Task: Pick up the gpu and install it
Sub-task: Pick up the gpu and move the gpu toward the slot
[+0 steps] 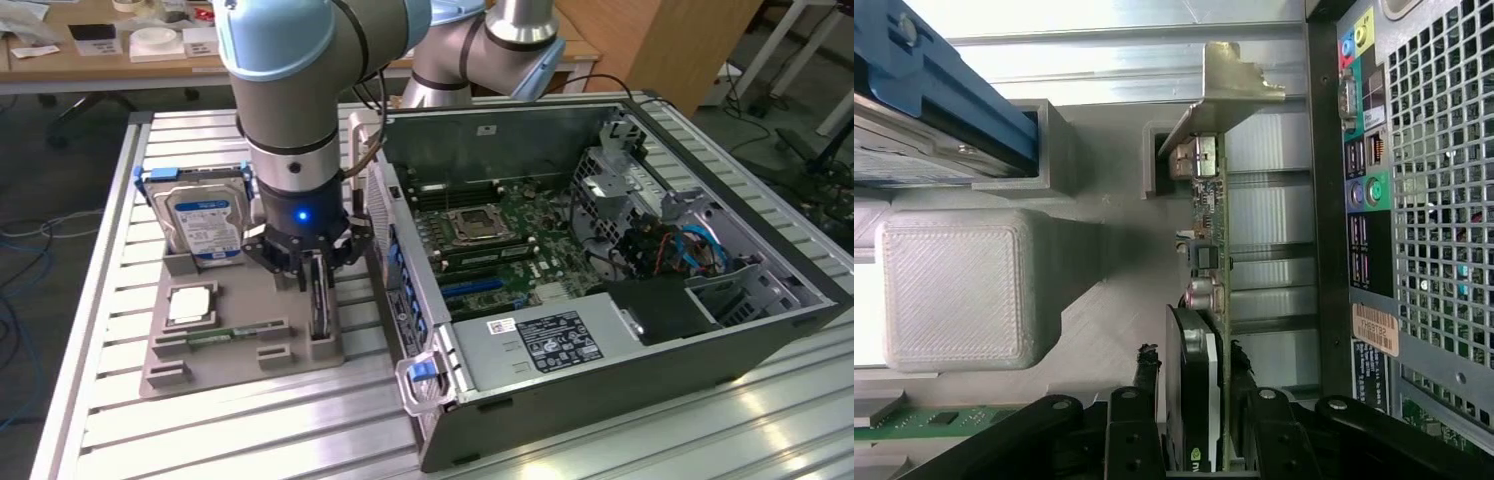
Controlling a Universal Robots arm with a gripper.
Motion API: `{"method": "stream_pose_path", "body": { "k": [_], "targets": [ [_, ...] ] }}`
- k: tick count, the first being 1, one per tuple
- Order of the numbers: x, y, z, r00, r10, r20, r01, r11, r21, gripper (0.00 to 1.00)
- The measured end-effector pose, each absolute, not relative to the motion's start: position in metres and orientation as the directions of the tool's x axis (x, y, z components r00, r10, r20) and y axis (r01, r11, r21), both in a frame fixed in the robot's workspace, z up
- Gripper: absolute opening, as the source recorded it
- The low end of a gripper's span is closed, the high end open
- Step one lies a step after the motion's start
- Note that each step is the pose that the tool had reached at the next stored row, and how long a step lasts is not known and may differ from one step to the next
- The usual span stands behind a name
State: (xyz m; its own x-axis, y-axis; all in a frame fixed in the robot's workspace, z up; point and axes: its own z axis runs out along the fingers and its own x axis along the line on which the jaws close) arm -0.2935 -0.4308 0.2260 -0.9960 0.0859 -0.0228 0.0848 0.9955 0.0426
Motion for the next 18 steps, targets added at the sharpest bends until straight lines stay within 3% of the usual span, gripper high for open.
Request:
{"method": "stream_pose_path", "body": {
  "k": [18],
  "targets": [
    [-0.2924, -0.4309, 0.2289, -0.993, 0.117, -0.023, 0.116, 0.992, 0.043, 0.39]
  ]
}}
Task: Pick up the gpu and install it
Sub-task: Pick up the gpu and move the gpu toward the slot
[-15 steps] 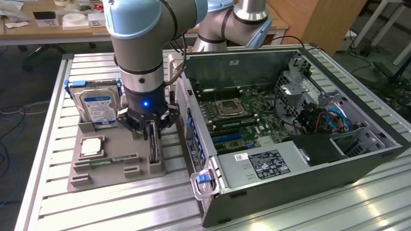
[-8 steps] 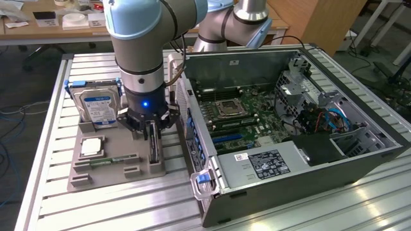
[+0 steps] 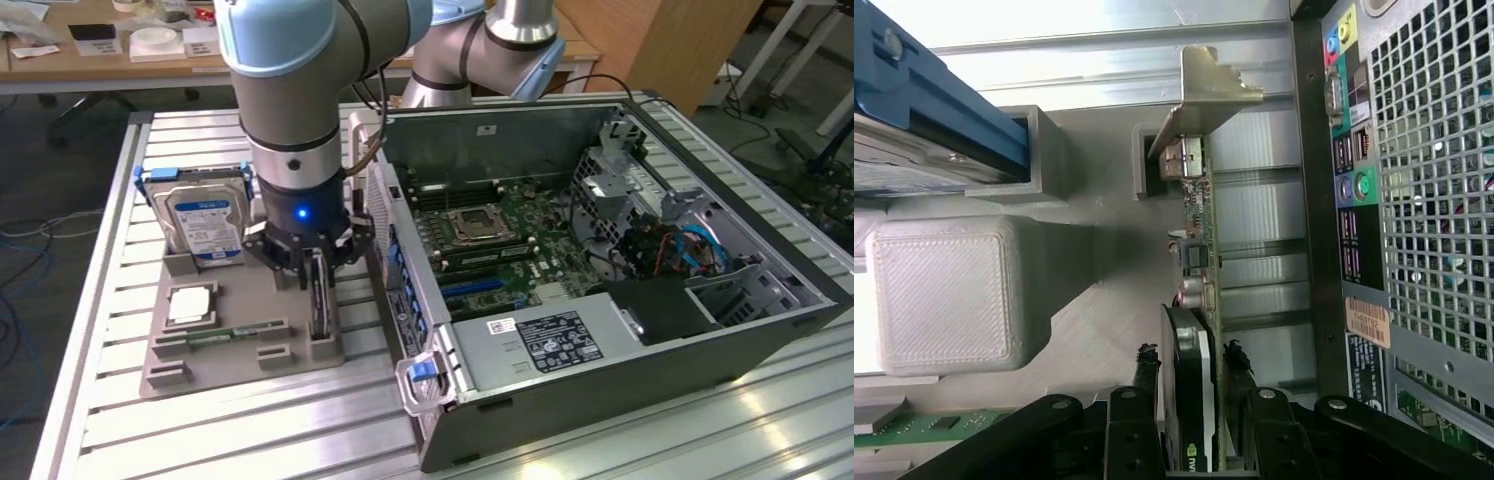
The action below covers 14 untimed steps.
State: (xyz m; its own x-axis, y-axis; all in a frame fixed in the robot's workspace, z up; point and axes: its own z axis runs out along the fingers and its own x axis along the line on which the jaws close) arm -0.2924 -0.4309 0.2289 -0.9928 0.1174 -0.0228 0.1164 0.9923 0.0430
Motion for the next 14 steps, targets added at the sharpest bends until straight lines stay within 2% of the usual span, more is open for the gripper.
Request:
{"method": "stream_pose_path", "body": {
  "k": [14],
  "targets": [
    [-0.2923, -0.4309, 0.2291, -0.993, 0.119, -0.023, 0.118, 0.992, 0.043, 0.39]
  ]
}}
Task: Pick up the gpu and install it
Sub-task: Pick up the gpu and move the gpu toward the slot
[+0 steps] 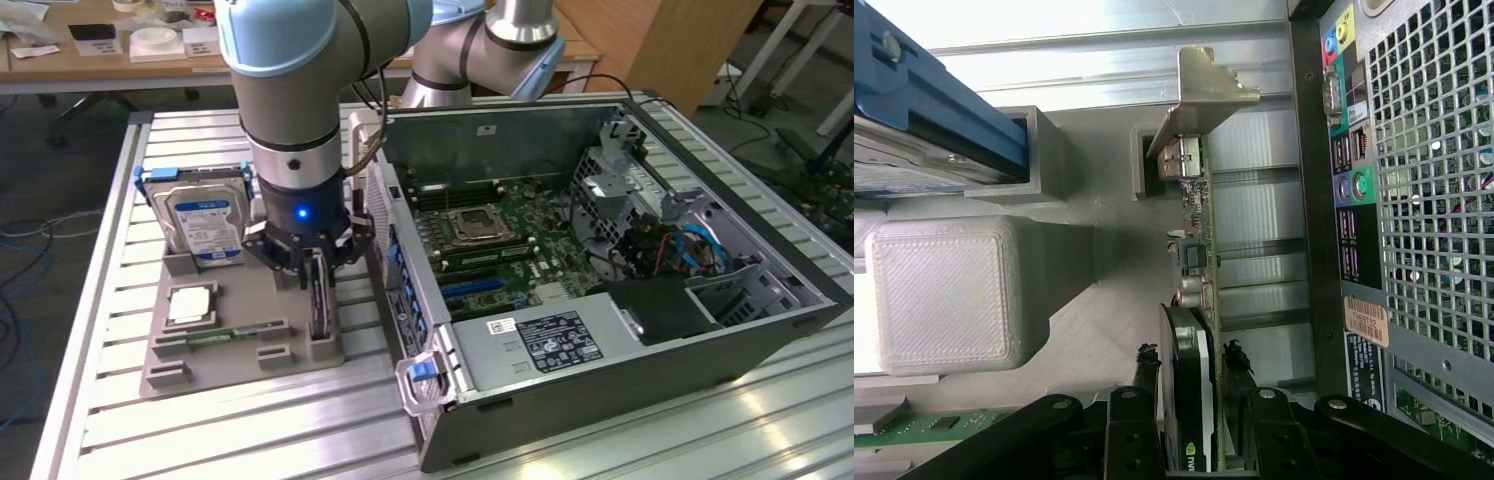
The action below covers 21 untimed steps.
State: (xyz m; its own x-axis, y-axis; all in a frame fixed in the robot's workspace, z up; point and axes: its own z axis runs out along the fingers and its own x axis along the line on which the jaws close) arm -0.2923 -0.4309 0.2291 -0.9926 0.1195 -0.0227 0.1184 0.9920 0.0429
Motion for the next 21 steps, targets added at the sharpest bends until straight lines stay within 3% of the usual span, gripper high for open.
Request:
{"method": "stream_pose_path", "body": {
  "k": [3, 5, 21],
  "targets": [
    [-0.2923, -0.4309, 0.2291, -0.993, 0.119, -0.023, 0.118, 0.992, 0.043, 0.38],
    [-0.2923, -0.4309, 0.2291, -0.993, 0.119, -0.023, 0.118, 0.992, 0.043, 0.27],
    [-0.2924, -0.4309, 0.229, -0.997, 0.067, -0.023, 0.066, 0.997, 0.044, 0.27]
  ]
}}
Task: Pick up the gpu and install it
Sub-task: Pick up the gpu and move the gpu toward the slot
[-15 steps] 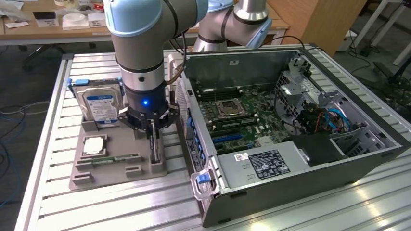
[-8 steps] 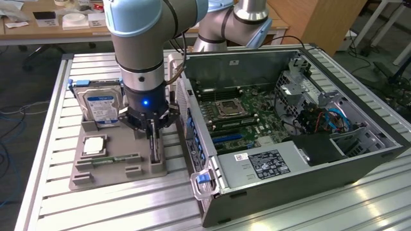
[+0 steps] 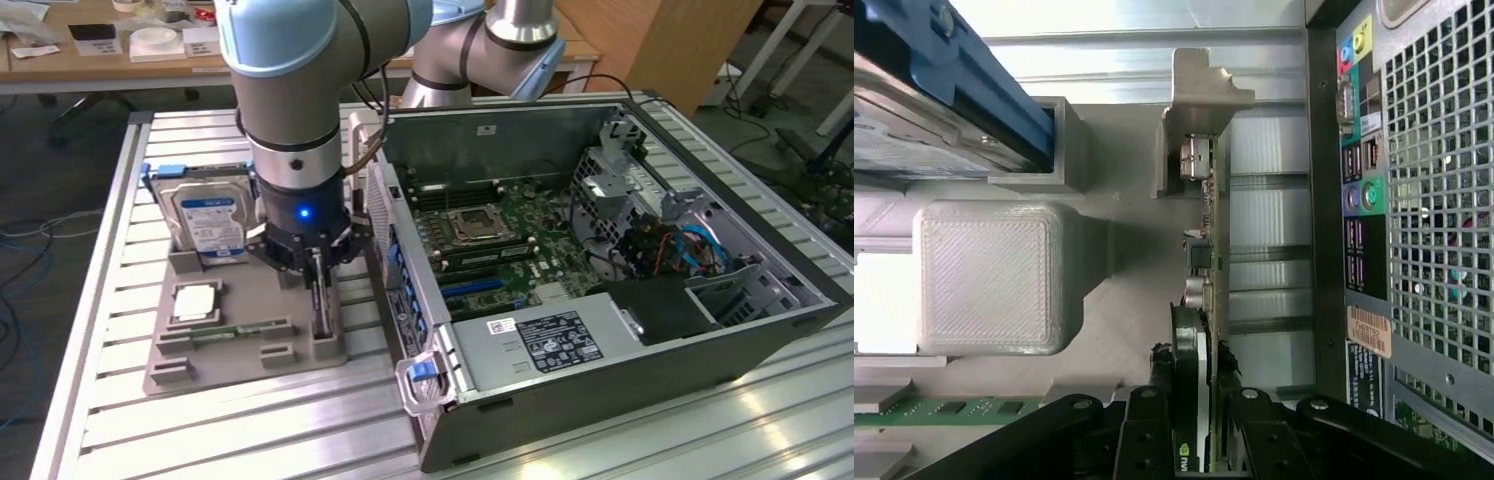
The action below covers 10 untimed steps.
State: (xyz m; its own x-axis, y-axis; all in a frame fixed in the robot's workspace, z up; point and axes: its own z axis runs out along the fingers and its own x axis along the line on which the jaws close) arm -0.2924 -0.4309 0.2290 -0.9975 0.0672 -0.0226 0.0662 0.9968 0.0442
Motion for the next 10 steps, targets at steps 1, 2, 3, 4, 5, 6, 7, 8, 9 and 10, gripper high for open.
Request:
{"method": "stream_pose_path", "body": {
  "k": [1, 2, 3, 4, 5, 6, 7, 8, 9, 10],
  "targets": [
    [-0.2924, -0.4309, 0.229, -0.998, 0.061, -0.023, 0.06, 0.997, 0.044, 0.27],
    [-0.2924, -0.4309, 0.229, -0.998, 0.055, -0.022, 0.054, 0.998, 0.044, 0.27],
    [-0.2924, -0.4309, 0.229, -0.998, 0.051, -0.022, 0.05, 0.998, 0.044, 0.27],
    [-0.2924, -0.4309, 0.229, -0.999, 0.049, -0.022, 0.048, 0.998, 0.044, 0.27],
    [-0.2924, -0.4309, 0.229, -0.999, 0.049, -0.022, 0.048, 0.998, 0.044, 0.27],
    [-0.2924, -0.4309, 0.229, -0.999, 0.049, -0.022, 0.048, 0.998, 0.044, 0.27],
    [-0.2924, -0.4309, 0.229, -0.999, 0.048, -0.022, 0.047, 0.998, 0.045, 0.27],
    [-0.2924, -0.4308, 0.229, -0.999, 0.048, -0.022, 0.047, 0.998, 0.046, 0.27],
    [-0.2924, -0.4307, 0.229, -0.999, 0.047, -0.022, 0.046, 0.998, 0.048, 0.27],
    [-0.2924, -0.4307, 0.229, -0.999, 0.046, -0.022, 0.045, 0.998, 0.05, 0.27]
  ]
}}
